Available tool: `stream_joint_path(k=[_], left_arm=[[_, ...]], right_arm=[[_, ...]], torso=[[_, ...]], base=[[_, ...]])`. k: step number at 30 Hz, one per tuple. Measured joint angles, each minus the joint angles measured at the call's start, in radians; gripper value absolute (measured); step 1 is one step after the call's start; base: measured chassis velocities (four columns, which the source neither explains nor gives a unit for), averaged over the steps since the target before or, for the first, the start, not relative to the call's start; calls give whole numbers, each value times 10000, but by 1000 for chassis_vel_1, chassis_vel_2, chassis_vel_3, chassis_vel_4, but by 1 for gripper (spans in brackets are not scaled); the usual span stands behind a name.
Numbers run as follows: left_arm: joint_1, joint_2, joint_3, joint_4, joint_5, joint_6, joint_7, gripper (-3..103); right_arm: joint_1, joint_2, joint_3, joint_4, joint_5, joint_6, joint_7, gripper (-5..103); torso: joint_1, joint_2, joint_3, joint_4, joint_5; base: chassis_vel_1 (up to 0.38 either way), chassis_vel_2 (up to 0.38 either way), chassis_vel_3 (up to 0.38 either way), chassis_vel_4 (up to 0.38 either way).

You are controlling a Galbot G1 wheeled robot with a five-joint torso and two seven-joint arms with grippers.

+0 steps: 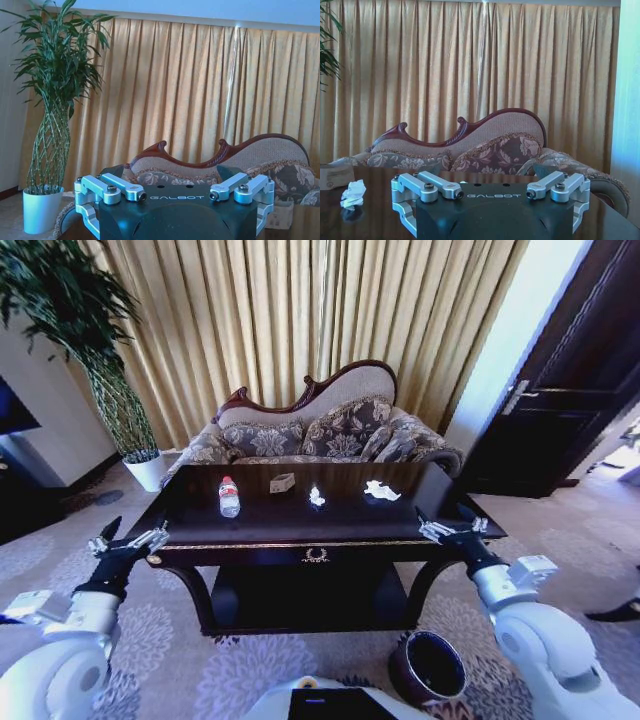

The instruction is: Move to the front of the table and place the trash on the table into the trash bin.

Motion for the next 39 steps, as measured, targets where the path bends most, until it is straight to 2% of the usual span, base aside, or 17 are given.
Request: stream_joint_path(k=[12, 15, 17, 18, 19, 22, 26, 29, 31, 33, 39], left_arm=[[7, -41, -41, 12, -1, -41, 12, 100], [-17, 46, -153, -19, -138, 60, -36, 100], [-19, 63, -181, -26, -172, 97, -46, 100], [-12, 87, -249, -39, -217, 145, -61, 100], [-12, 87, -249, -39, -217, 145, -61, 100], [61, 82, -379, -48, -240, 163, -69, 100], [89, 45, -490, -44, -244, 163, -79, 100], [90, -3, -661, 43, -280, 180, -81, 100], [88, -12, -667, 56, -284, 194, -88, 100], [51, -58, -645, 60, -305, 319, -211, 100], [7, -99, -625, -7, -337, 447, -268, 100]], right_arm=[[39, -22, -235, -21, 22, 161, 76, 100], [262, -359, -262, 125, 933, -707, 391, 100], [326, -446, -275, 128, 1086, -831, 431, 100], [545, -733, -345, 54, 1415, -1088, 476, 100], [545, -733, -345, 54, 1415, -1088, 476, 100], [1225, -1419, -688, -407, 1961, -1365, 626, 100], [1800, -1921, -957, -990, 2138, -1456, 721, 100], [2645, -2660, -1386, -1544, 2803, -2113, 1060, 100], [2796, -2799, -1495, -1619, 2916, -2201, 1127, 100], [3486, -3316, -1988, -2127, 3245, -2424, 1246, 100], [4424, -3894, -2616, -2906, 3820, -2568, 1247, 100]], torso=[[3, -3, 2, 0, 0], [-2, 0, 0, -1, 0], [-2, 0, 0, -1, 0], [-1, -1, 0, -2, 1], [-1, -1, 0, -2, 1], [1, -2, 2, 1, 0], [1, -1, 2, 3, 2], [0, -1, 2, -2, 4], [0, -1, 1, -2, 3], [1, -1, 2, 1, 0], [3, -2, 3, 1, 2]], base=[[-40, 42, 41, -41], [0, 0, 0, 0], [0, 0, 0, 0], [0, 0, 0, 0], [0, 0, 0, 0], [0, 0, 0, 0], [0, 0, 0, 0], [0, 0, 0, 0], [0, 0, 0, 0], [0, 0, 0, 0], [0, 0, 0, 0]])
